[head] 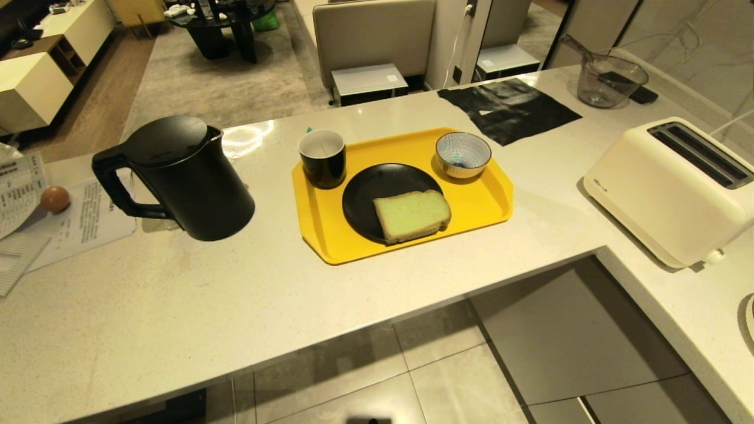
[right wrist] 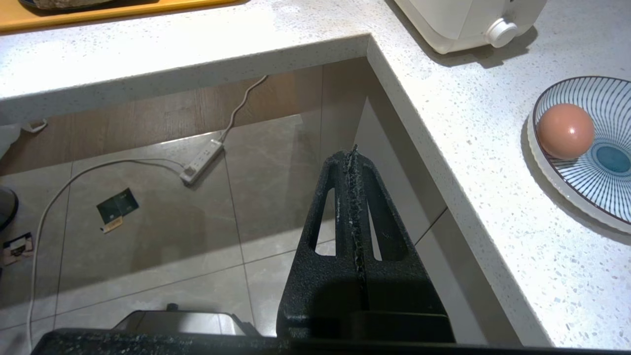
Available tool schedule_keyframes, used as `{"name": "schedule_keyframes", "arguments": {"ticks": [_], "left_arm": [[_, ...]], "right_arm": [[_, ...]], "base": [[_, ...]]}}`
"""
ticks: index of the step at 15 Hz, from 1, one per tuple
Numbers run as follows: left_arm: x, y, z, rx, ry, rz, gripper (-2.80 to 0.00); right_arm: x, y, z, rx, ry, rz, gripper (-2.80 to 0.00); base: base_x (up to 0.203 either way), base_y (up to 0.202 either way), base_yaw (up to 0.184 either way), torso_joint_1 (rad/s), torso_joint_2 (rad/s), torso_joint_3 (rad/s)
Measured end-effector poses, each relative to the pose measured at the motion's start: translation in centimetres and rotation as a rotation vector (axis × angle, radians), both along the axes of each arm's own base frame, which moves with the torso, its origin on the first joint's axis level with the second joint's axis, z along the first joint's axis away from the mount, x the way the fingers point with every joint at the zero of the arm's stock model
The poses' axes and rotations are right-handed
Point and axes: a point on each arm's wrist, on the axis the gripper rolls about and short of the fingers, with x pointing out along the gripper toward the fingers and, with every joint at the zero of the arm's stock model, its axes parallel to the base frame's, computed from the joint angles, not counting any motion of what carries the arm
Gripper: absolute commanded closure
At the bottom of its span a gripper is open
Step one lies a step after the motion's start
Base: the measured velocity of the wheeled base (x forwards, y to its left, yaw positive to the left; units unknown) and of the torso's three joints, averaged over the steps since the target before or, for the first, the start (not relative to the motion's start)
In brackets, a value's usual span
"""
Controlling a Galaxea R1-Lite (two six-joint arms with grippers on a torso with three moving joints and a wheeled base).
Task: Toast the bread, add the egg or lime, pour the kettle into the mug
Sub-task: Pick up the egg
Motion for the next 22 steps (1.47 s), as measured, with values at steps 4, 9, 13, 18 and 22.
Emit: {"name": "schedule_keyframes", "arguments": {"ticks": [4, 9, 13, 18, 22], "left_arm": [[0.0, 0.0, 0.0, 0.0, 0.0, -0.001, 0.0], [0.0, 0.0, 0.0, 0.0, 0.0, 0.0, 0.0], [0.0, 0.0, 0.0, 0.0, 0.0, 0.0, 0.0], [0.0, 0.0, 0.0, 0.0, 0.0, 0.0, 0.0], [0.0, 0.0, 0.0, 0.0, 0.0, -0.001, 0.0]], "right_arm": [[0.0, 0.0, 0.0, 0.001, -0.001, 0.0, 0.0], [0.0, 0.0, 0.0, 0.001, -0.001, 0.0, 0.0], [0.0, 0.0, 0.0, 0.0, 0.0, 0.0, 0.0], [0.0, 0.0, 0.01, -0.001, -0.001, 0.0, 0.0], [0.0, 0.0, 0.01, -0.001, -0.001, 0.001, 0.0]], "base": [[0.0, 0.0, 0.0, 0.0, 0.0, 0.0], [0.0, 0.0, 0.0, 0.0, 0.0, 0.0], [0.0, 0.0, 0.0, 0.0, 0.0, 0.0], [0.0, 0.0, 0.0, 0.0, 0.0, 0.0], [0.0, 0.0, 0.0, 0.0, 0.0, 0.0]]}}
